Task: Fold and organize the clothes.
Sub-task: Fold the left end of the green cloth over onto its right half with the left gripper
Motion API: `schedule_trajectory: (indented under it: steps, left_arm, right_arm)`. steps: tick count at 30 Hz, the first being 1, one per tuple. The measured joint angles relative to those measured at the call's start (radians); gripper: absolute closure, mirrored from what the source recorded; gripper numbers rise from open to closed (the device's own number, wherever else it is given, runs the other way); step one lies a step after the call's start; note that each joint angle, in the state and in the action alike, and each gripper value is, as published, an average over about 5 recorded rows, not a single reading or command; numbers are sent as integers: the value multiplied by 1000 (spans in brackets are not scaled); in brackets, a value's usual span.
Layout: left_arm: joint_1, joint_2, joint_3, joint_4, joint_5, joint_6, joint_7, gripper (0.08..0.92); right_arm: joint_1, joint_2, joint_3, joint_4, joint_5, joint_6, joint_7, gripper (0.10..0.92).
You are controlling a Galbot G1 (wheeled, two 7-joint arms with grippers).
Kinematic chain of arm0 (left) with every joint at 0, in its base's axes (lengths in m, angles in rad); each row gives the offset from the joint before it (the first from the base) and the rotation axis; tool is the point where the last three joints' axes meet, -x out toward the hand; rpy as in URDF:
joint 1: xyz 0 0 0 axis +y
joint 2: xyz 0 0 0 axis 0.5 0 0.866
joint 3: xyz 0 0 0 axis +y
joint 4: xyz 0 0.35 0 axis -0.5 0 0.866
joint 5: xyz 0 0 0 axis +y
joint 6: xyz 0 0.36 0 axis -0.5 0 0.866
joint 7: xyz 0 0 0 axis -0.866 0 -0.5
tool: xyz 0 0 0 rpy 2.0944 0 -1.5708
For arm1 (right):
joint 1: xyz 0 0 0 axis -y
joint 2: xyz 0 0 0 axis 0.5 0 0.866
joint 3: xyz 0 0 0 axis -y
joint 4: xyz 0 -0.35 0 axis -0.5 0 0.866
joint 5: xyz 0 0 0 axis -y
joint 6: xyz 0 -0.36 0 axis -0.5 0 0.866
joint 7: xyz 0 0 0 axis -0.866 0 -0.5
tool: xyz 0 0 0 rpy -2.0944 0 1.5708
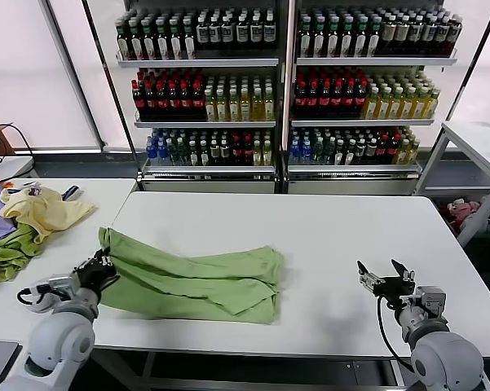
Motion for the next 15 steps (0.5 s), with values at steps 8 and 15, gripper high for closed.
schedule_trajectory:
  steps: [8, 15]
  left_arm:
    - [-12, -24, 5, -146, -177, 33, -8, 862]
    - [-40, -103, 87, -211, -334, 35, -29, 862]
  right_arm:
    - [-14, 1, -3, 13, -11, 1, 1, 203]
    - [-24, -6, -8, 17, -19, 2, 1, 203]
